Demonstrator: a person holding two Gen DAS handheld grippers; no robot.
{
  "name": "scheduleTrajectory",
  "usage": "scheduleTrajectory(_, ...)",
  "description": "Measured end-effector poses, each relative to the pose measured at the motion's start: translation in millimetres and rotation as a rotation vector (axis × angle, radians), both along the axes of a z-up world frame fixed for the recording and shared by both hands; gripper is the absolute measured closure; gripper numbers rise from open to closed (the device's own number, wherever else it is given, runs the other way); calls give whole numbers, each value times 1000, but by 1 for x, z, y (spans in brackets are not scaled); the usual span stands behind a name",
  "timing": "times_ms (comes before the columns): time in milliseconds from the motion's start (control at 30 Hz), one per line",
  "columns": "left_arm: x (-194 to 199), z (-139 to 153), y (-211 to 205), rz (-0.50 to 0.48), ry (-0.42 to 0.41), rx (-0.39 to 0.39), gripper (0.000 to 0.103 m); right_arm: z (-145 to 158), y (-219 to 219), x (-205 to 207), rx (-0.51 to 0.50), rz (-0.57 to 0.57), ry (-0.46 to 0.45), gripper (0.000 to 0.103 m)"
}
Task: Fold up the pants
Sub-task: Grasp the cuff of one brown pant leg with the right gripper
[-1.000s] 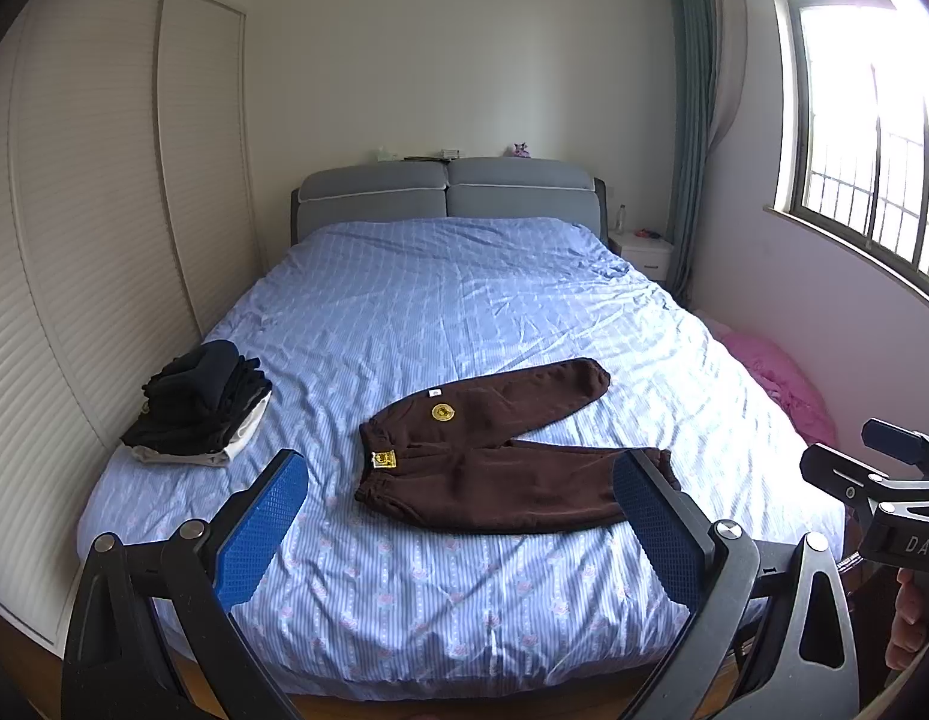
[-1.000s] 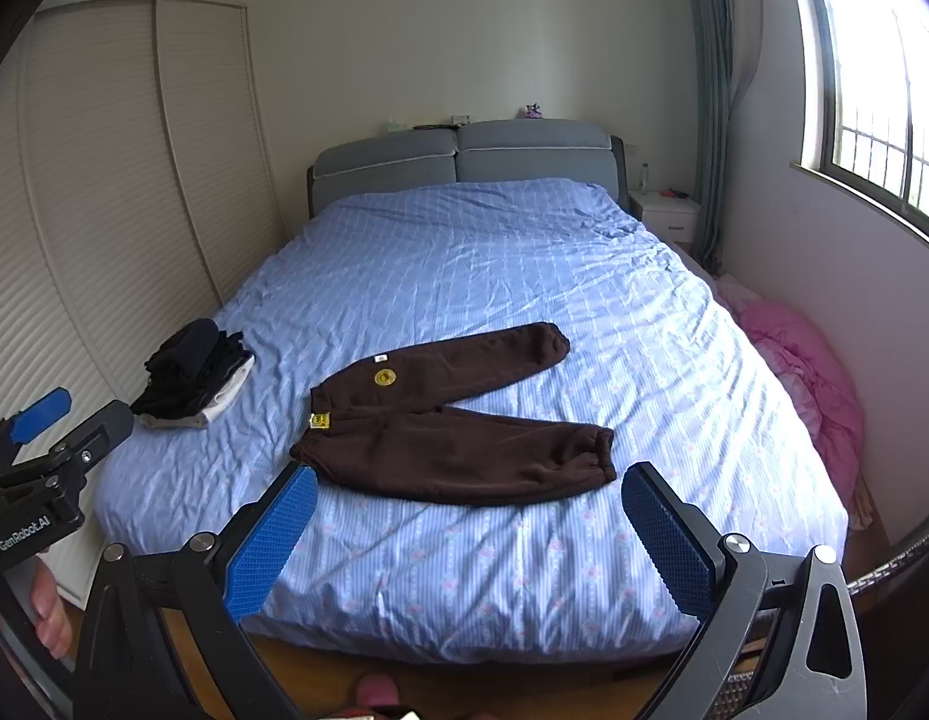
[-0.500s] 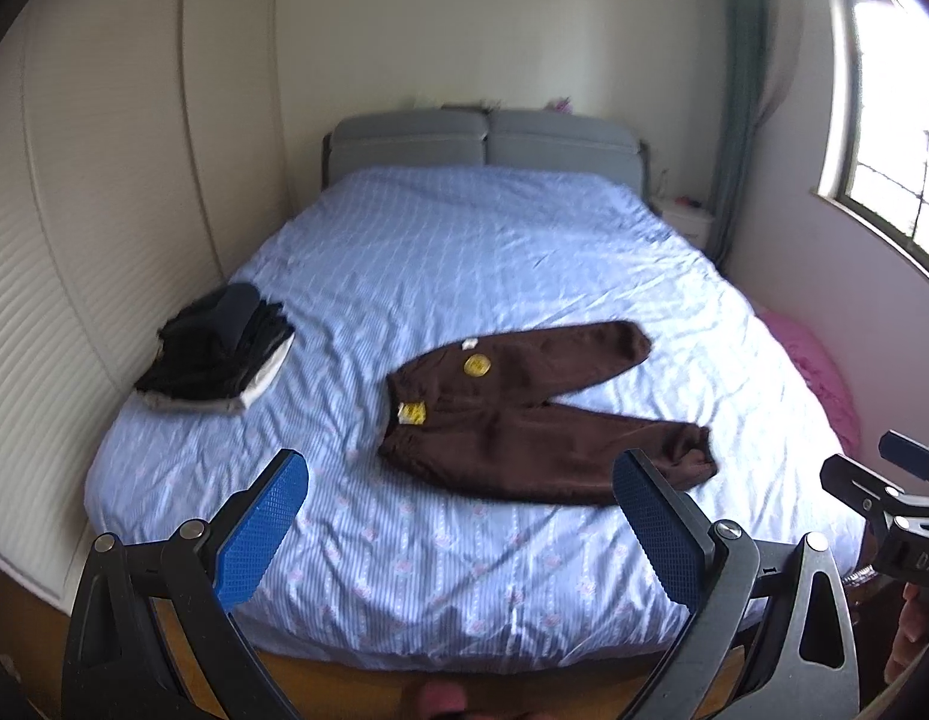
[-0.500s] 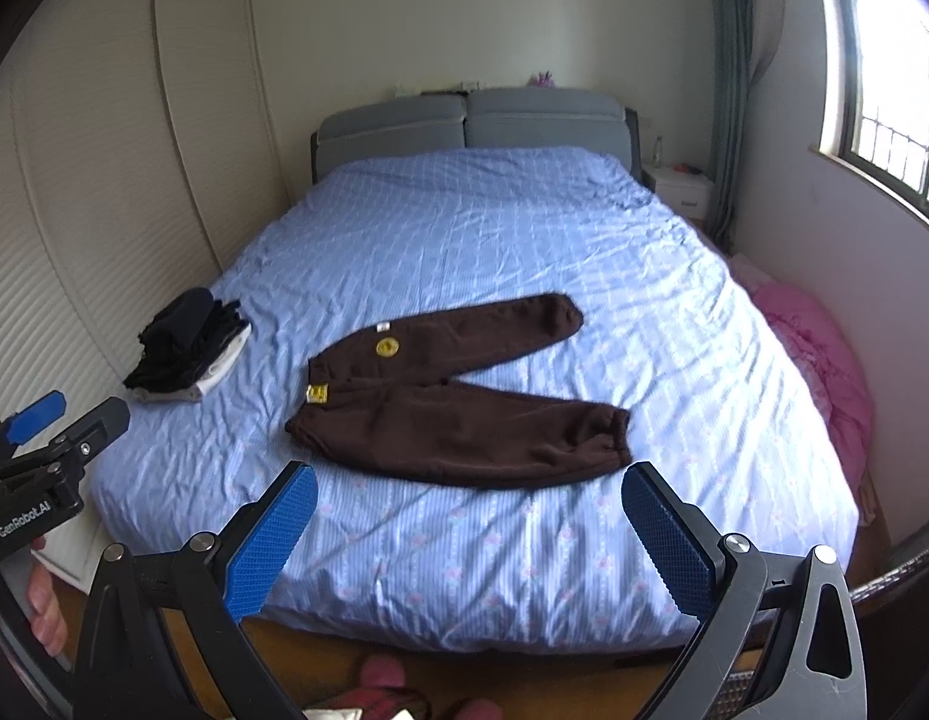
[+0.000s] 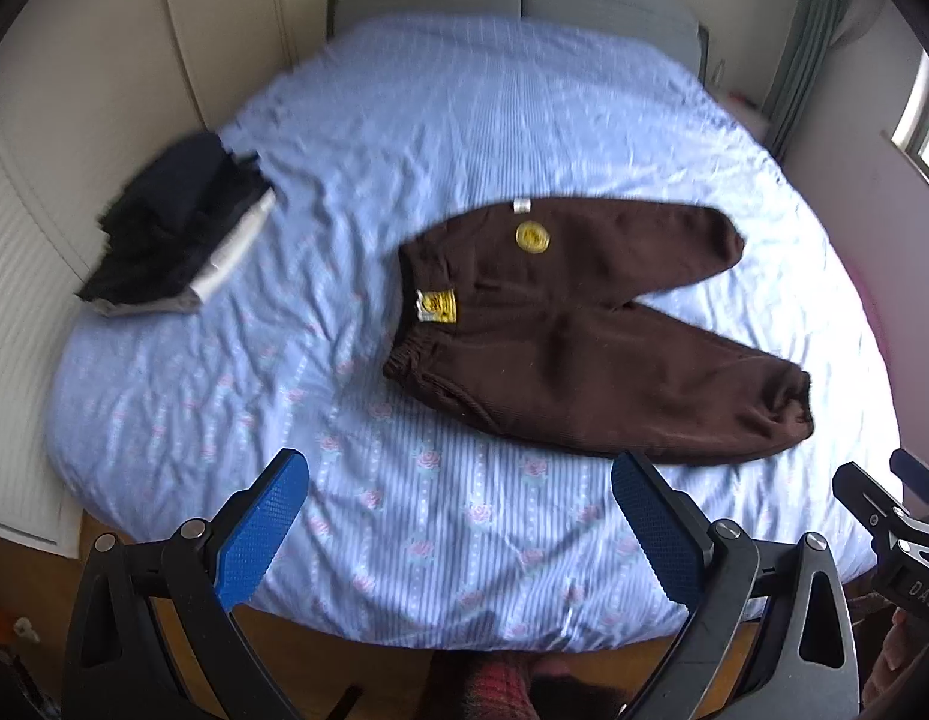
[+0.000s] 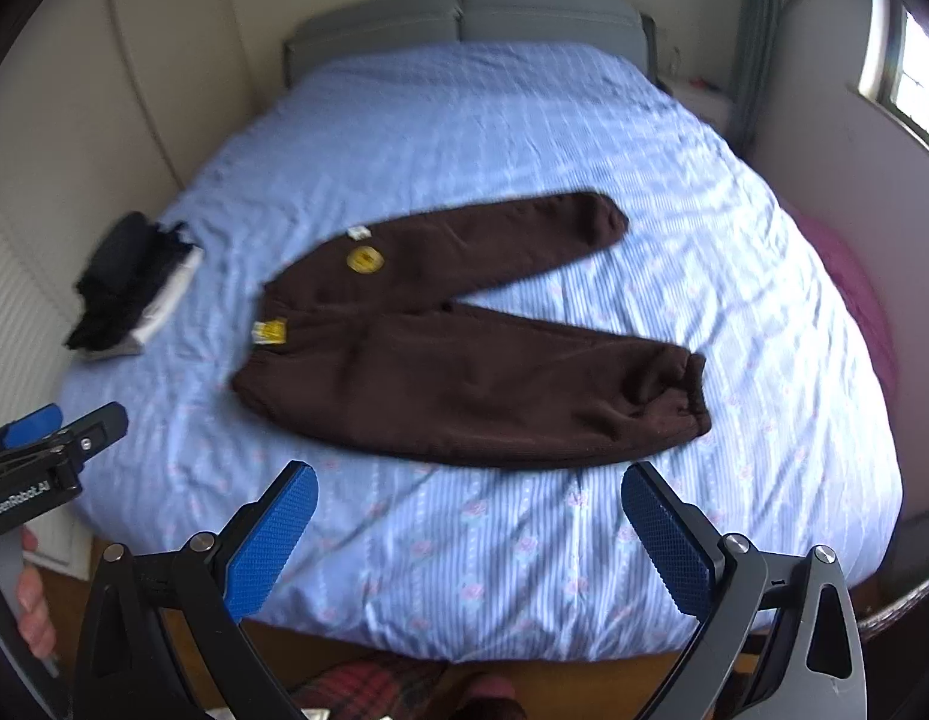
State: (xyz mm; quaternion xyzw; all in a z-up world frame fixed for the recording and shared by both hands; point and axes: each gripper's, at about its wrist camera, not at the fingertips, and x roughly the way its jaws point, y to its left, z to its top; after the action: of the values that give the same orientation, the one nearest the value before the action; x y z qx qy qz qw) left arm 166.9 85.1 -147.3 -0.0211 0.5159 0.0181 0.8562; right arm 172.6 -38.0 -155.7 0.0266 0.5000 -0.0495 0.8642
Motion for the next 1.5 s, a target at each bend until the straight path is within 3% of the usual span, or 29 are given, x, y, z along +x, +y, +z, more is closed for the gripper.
scheduleTrajectory(133,39,-42,2,19,108,-3,4,-44,-15,28,32,-96,67,1)
scheduleTrajectory(167,47,-51,1,24,127,0,4,-50,-22,34,10,-105,49,1)
scheduleTrajectory(433,88,-108,-10,69,181,27,3,-123,-64,69,75,-202,170,2)
scheduleTrajectory(533,102,-134,-14,92,225,26,4,-149,-75,78,117,-229,215,7)
scheduleTrajectory(767,124,-178,-7,192,349,-80,5,-202,-105,88,243,-317,337,16)
scheduleTrajectory(900,138,-201,4,254,395,-163,16,-224,-121,90,318,-373,382,20)
scheduleTrajectory(1000,147,-215,7,277,429,-223,30,-235,-131,90,328,-406,399,29)
scheduleTrajectory(1067,150,-214,5,271,431,-241,44,-240,-135,93,342,-409,409,44)
scheduleTrajectory(1100,152,-210,2,260,423,-226,52,-240,-137,93,348,-402,408,49)
scheduleTrajectory(1167,155,-195,-3,232,406,-191,65,-232,-140,98,357,-383,403,76)
scheduleTrajectory(1233,155,-176,-3,213,383,-193,74,-209,-144,102,393,-350,366,85)
scheduleTrajectory(1400,148,-103,-3,149,263,-203,79,-108,-144,115,429,-235,157,88)
scheduleTrajectory(1500,154,-65,3,182,193,-212,80,-57,-144,125,477,-226,45,88)
